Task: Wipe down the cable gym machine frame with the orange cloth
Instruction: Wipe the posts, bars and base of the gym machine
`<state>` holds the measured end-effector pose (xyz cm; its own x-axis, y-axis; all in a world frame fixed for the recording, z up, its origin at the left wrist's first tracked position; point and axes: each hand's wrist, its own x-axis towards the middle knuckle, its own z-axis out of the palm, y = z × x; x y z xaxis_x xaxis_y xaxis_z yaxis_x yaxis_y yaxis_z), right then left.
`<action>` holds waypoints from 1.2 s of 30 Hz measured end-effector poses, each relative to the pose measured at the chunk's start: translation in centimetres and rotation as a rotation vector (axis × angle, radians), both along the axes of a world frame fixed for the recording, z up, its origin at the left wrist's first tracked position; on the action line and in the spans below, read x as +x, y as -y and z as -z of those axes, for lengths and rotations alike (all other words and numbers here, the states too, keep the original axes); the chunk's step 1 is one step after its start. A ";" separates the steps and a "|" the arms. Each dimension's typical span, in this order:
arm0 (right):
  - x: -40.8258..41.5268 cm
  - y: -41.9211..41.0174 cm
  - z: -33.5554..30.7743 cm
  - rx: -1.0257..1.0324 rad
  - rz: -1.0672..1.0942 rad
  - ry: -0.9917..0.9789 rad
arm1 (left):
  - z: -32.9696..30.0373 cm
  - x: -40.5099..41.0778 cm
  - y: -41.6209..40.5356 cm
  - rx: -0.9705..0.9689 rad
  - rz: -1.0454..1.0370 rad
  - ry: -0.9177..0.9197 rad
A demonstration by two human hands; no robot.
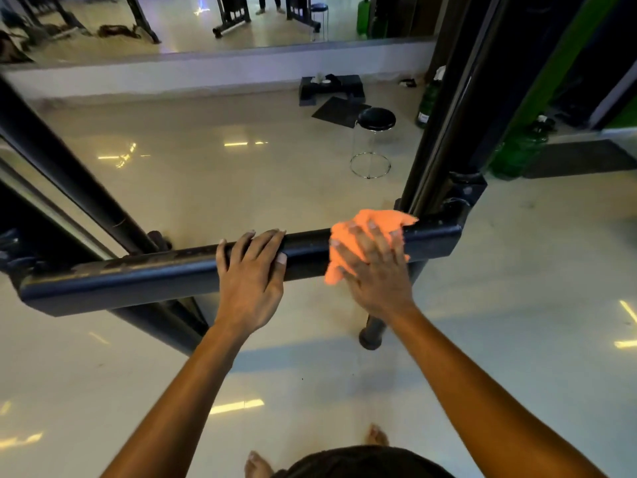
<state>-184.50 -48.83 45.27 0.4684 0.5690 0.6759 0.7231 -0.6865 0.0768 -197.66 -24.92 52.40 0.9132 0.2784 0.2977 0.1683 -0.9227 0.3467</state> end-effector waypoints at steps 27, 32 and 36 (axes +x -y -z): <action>2.9 6.6 -1.2 -0.005 0.096 -0.079 | 0.0 3.0 5.3 0.009 0.125 0.023; 0.7 2.8 -2.7 0.389 0.366 -0.253 | 0.1 3.6 6.4 -0.025 0.098 0.033; -0.5 1.0 -2.1 0.253 0.154 -0.205 | 0.1 4.6 7.3 -0.042 0.113 0.027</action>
